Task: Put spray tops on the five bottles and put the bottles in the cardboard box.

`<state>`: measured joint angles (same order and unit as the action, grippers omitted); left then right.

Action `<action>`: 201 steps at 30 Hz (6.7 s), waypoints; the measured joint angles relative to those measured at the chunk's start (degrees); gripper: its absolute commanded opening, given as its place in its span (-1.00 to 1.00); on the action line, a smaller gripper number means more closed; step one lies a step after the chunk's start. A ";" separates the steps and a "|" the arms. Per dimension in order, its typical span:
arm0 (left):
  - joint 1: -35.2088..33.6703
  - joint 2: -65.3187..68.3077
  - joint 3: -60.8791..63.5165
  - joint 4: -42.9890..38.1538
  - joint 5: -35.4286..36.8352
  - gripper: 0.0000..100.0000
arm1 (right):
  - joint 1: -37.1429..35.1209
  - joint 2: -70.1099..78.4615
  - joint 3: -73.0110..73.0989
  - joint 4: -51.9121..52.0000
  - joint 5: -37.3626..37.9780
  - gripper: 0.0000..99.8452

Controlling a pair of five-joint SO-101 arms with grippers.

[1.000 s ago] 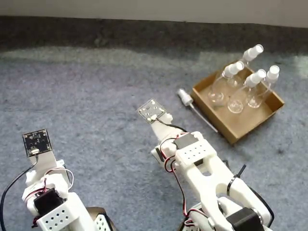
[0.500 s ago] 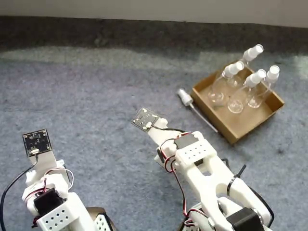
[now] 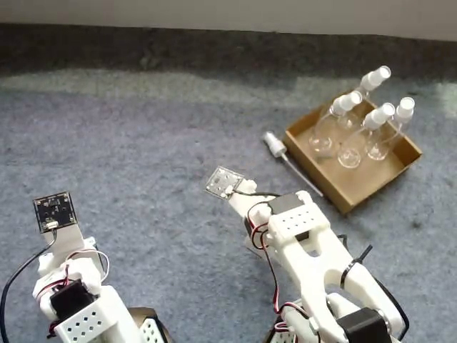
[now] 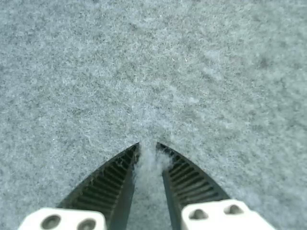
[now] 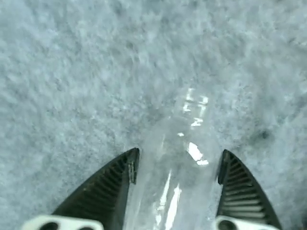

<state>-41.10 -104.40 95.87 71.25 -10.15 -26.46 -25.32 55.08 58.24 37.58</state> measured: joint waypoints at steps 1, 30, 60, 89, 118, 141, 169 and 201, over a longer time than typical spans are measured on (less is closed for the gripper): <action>0.00 0.00 0.00 0.00 0.00 -0.99 | 0.00 0.00 0.00 0.35 0.00 -0.56; 0.00 0.00 0.00 0.00 0.00 -0.99 | -2.29 0.18 -0.09 3.16 5.27 -0.44; 0.00 0.00 0.00 0.00 0.00 -0.99 | -2.46 -32.62 -15.30 17.41 -10.37 -0.69; 13.98 -0.09 -11.43 5.80 -16.79 -0.99 | 5.63 -67.25 19.69 4.13 -22.24 -0.69; 22.68 -0.35 -21.71 13.98 -17.32 -0.99 | 6.15 -67.34 30.24 -6.24 -27.60 -0.69; 31.12 -0.35 -23.82 13.19 -15.38 -0.99 | 6.15 -67.34 30.24 -6.24 -27.60 -0.69; 44.04 35.08 -45.19 13.01 -15.21 -0.99 | 6.33 -67.43 32.00 -6.24 -27.60 -0.69; 58.73 63.30 -58.64 6.68 -6.42 -0.99 | 11.78 -75.16 32.00 -5.10 -27.60 -0.69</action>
<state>17.63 -41.10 37.23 77.93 -16.57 -14.68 -100.48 87.08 53.14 9.98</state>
